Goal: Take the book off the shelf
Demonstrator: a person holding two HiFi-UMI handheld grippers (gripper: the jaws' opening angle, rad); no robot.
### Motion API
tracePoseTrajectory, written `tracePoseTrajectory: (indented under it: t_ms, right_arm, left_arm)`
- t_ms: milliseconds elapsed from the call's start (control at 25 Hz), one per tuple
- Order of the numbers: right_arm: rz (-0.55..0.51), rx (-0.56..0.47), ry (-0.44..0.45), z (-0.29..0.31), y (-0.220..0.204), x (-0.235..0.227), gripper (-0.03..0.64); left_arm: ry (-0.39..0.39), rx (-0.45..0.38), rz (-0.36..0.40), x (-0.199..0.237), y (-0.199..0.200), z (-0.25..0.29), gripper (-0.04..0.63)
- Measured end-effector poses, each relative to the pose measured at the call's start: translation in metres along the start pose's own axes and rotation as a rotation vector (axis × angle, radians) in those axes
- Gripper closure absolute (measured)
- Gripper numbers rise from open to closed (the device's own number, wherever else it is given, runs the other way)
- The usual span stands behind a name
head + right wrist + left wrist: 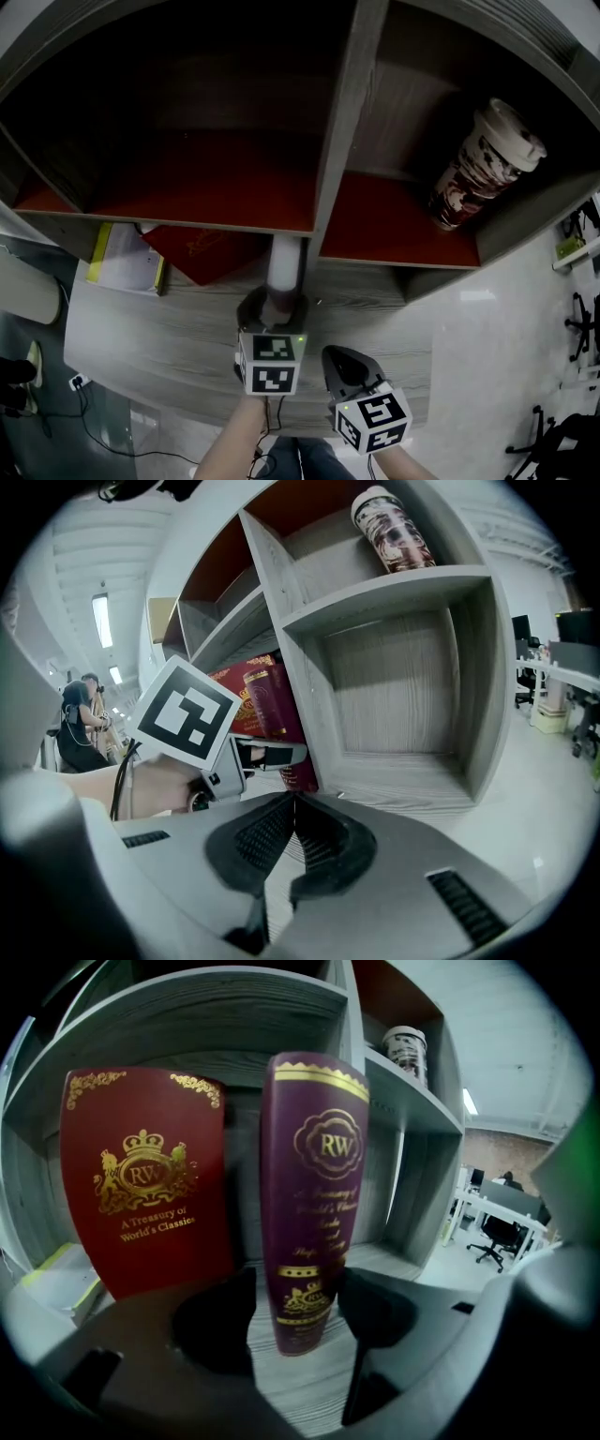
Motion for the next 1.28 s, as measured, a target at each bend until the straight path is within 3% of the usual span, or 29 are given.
tracePoseTrajectory:
  t_ms: [320, 520, 1280]
  right_arm:
    - [0.01, 0.013, 0.012, 0.009, -0.001, -0.003, 0.609]
    - [0.013, 0.018, 0.023, 0.012, 0.0, -0.005, 0.609]
    - [0.018, 0.029, 0.049, 0.014, -0.001, -0.003, 0.609]
  left_arm:
    - [0.032, -0.013, 0.027, 0.006, 0.004, 0.007, 0.325]
    - [0.006, -0.025, 0.049, 0.005, 0.008, 0.007, 0.344]
    - [0.005, -0.065, -0.024, 0.015, 0.01, 0.011, 0.376]
Point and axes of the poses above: the fingertips, and each gripper's own axes: z forward along the fingers, x to its left, y out of its top, the point moved 4 cm from there along -z, backward along the fingers, and after that the axes turned 9 degrees about x, right-handed, at the moved point
